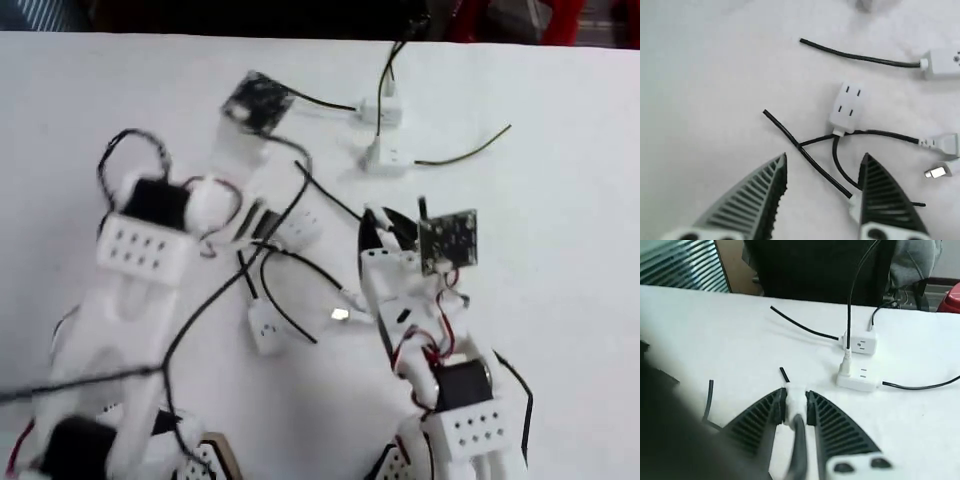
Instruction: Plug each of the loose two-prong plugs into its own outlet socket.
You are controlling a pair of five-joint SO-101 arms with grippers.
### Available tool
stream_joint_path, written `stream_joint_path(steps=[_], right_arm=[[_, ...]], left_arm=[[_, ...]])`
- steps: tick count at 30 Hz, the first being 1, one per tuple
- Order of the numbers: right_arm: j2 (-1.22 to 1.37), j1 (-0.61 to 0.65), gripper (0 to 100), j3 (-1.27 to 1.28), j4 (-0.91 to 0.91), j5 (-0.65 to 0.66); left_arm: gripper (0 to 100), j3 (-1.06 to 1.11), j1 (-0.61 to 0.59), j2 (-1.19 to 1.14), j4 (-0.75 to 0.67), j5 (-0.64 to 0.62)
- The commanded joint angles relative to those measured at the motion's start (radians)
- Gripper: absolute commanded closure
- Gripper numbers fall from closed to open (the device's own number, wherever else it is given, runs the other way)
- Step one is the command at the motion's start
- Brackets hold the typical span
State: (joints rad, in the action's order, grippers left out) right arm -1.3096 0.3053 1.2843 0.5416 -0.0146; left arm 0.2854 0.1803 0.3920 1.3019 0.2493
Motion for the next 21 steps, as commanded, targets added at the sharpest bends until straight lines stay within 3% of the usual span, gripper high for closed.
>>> stream_joint_path(steps=[1, 13, 21], right_arm=[[0.185, -0.004, 98.2, -0.129, 0.005, 0.034], [0.622, 0.136, 98.1, -0.414, -0.001, 0.137], [0.944, 0.171, 98.1, -0.598, -0.001, 0.267]], left_arm=[[77, 0.316, -0.102, 0.329, -0.238, -0.054], [77, 0.884, -0.139, 0.774, -0.629, -0.114], [77, 1.042, -0.137, 1.038, -0.637, -0.114]])
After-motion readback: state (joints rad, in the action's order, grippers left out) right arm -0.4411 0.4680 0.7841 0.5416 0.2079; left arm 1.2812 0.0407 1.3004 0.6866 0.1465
